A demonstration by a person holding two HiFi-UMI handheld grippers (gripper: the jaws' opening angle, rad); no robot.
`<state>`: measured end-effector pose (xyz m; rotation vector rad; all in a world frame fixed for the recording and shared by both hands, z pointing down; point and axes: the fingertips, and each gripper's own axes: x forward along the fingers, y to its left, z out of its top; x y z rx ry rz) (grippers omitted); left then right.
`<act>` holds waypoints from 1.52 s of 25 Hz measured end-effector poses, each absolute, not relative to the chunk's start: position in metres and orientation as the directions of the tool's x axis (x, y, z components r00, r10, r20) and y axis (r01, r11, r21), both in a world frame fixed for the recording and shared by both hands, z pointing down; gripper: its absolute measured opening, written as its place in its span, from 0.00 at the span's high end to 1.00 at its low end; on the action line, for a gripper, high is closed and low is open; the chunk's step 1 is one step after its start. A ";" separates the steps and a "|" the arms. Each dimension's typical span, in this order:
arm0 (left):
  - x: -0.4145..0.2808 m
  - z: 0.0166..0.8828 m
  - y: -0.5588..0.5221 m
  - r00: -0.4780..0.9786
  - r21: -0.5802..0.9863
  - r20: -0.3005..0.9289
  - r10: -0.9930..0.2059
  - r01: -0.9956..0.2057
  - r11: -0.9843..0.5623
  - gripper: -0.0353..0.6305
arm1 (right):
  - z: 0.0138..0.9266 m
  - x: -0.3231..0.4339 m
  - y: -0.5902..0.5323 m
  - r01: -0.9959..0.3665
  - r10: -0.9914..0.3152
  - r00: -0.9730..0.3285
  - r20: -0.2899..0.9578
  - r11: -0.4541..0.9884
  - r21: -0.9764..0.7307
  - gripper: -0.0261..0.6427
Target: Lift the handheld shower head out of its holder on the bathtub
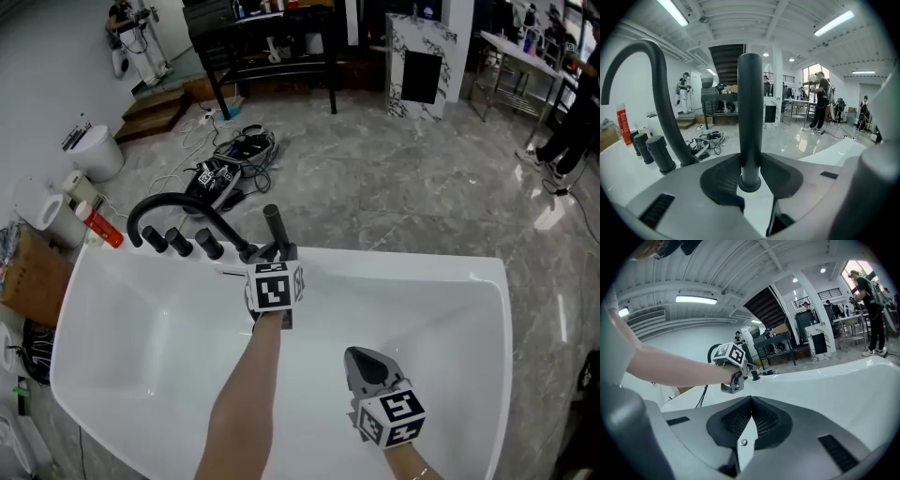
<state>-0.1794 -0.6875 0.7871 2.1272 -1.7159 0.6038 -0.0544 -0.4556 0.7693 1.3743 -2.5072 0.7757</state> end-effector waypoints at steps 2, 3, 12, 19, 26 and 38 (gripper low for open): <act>-0.179 0.786 -0.684 0.176 -0.005 0.531 -0.829 -0.977 -0.211 0.74 | 0.766 -0.053 -0.454 -0.827 -0.733 -0.556 0.392 0.437 -0.355 0.95; -0.178 0.784 -0.682 0.175 -0.013 0.535 -0.827 -0.977 -0.215 0.74 | 0.764 -0.052 -0.454 -0.827 -0.735 -0.554 0.391 0.436 -0.354 0.95; -0.170 0.733 -0.660 0.199 -0.072 0.494 -0.846 -0.961 -0.268 0.74 | 0.720 -0.051 -0.457 -0.832 -0.757 -0.545 0.361 0.435 -0.346 0.95; -0.169 0.672 -0.633 0.203 -0.084 0.447 -0.871 -0.960 -0.266 0.74 | 0.661 -0.053 -0.449 -0.827 -0.770 -0.553 0.318 0.460 -0.324 0.95; -0.166 0.594 -0.599 0.213 -0.098 0.398 -0.892 -0.957 -0.272 0.74 | 0.593 -0.046 -0.429 -0.832 -0.792 -0.545 0.276 0.470 -0.294 0.95; -0.132 0.467 -0.522 0.236 -0.158 0.302 -0.924 -0.943 -0.292 0.74 | 0.486 -0.020 -0.364 -0.830 -0.818 -0.543 0.188 0.491 -0.263 0.95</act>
